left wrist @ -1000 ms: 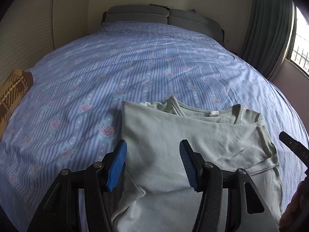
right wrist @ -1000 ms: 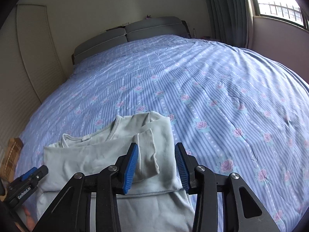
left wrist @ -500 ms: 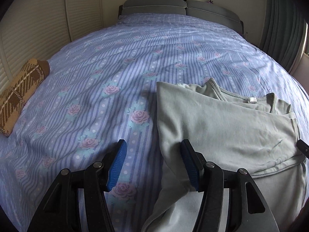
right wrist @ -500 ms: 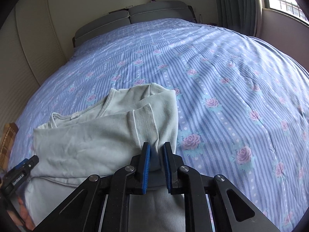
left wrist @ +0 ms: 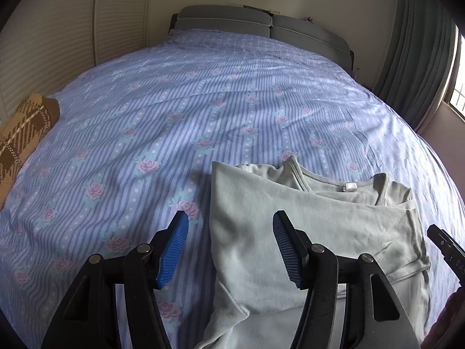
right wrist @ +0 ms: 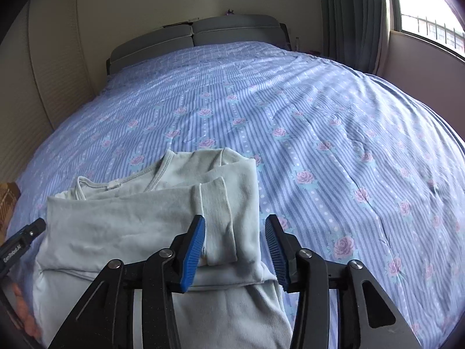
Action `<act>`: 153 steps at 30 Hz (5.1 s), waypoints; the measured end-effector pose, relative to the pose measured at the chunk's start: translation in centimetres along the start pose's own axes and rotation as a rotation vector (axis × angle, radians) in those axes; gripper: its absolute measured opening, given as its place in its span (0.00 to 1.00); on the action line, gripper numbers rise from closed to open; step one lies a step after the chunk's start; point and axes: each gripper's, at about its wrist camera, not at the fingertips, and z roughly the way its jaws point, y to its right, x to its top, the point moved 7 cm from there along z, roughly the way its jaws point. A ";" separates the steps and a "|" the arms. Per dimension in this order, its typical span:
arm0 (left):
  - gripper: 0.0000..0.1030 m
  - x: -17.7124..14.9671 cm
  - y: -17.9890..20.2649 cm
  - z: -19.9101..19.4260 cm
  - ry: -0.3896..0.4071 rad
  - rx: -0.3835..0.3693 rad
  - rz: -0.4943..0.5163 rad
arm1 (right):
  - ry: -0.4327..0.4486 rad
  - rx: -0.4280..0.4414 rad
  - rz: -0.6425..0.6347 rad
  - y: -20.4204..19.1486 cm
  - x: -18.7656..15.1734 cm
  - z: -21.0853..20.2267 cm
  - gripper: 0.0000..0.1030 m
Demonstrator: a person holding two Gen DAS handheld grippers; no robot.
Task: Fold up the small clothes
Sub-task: 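Grasp the shirt side edge with the right gripper again and smooth it, then move the right gripper to the shirt hem and close on it, then lift the hem with the right gripper and fold it over toward the collar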
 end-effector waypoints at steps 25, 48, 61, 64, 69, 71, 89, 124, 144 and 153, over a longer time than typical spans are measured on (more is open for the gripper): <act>0.59 0.7 -1.6 3.9 -0.036 0.066 0.011 | -0.052 0.077 -0.064 -0.8 1.7 4.8 0.06; 0.58 -6.0 -0.8 -3.6 -0.049 0.065 0.204 | -0.029 0.009 -0.115 -0.7 -2.8 -2.5 0.41; 0.60 -7.2 -4.2 -2.9 -0.070 0.125 0.093 | -0.046 -0.067 -0.102 2.3 -4.9 -2.7 0.41; 0.59 -7.7 -3.9 -3.6 -0.055 0.120 0.107 | -0.064 -0.079 -0.113 2.3 -5.9 -2.3 0.41; 0.60 -7.9 -5.2 -3.7 -0.069 0.129 0.059 | -0.093 -0.123 -0.112 3.4 -7.2 -1.7 0.42; 0.60 -8.1 -4.9 -3.9 -0.066 0.142 0.080 | -0.094 -0.147 -0.121 3.9 -7.2 -1.9 0.48; 0.57 -18.5 -5.0 -16.8 -0.076 0.061 0.092 | -0.092 -0.119 -0.008 6.9 -12.5 -14.9 0.49; 0.43 -22.5 -4.1 -14.7 -0.210 -0.011 0.097 | -0.278 -0.011 -0.014 6.8 -19.0 -13.7 0.27; 0.08 -22.8 -4.3 -15.7 -0.194 -0.033 0.056 | -0.260 0.028 0.015 6.9 -18.8 -14.1 0.11; 0.07 -19.6 -4.0 -19.3 -0.079 -0.030 0.045 | -0.154 0.082 0.046 6.8 -15.9 -17.7 0.10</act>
